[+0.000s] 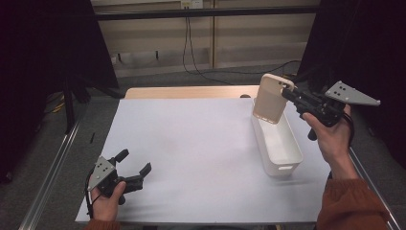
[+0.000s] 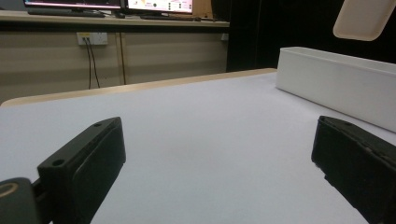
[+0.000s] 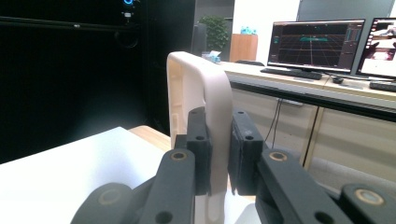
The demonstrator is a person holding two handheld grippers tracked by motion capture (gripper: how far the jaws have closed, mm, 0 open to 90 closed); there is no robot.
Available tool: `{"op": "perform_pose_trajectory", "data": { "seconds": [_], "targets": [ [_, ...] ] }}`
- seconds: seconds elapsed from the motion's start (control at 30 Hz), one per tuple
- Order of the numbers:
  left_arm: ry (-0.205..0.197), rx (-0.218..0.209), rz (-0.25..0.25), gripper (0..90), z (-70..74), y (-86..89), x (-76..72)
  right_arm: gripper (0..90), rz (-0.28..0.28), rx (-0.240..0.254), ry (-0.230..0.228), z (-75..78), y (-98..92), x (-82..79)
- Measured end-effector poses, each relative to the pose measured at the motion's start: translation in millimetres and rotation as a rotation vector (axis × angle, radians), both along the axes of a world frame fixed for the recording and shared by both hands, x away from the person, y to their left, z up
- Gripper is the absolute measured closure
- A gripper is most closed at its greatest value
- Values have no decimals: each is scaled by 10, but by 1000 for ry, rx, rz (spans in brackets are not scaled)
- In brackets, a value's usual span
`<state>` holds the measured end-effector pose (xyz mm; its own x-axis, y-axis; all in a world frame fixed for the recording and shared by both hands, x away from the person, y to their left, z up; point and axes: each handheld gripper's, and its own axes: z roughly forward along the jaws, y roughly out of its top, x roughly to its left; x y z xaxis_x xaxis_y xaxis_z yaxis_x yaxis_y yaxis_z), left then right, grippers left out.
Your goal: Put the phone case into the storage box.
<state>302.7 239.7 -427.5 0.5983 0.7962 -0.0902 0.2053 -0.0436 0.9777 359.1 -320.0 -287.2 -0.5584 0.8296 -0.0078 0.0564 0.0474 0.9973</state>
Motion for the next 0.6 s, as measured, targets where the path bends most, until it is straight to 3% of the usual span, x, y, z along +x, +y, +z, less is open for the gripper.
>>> {"op": "perform_pose_trajectory", "data": {
  "seconds": [0.6],
  "targets": [
    [5,7,9,32,-13,7,14,805,-36,-31,13,-129,-150,121]
  ]
}}
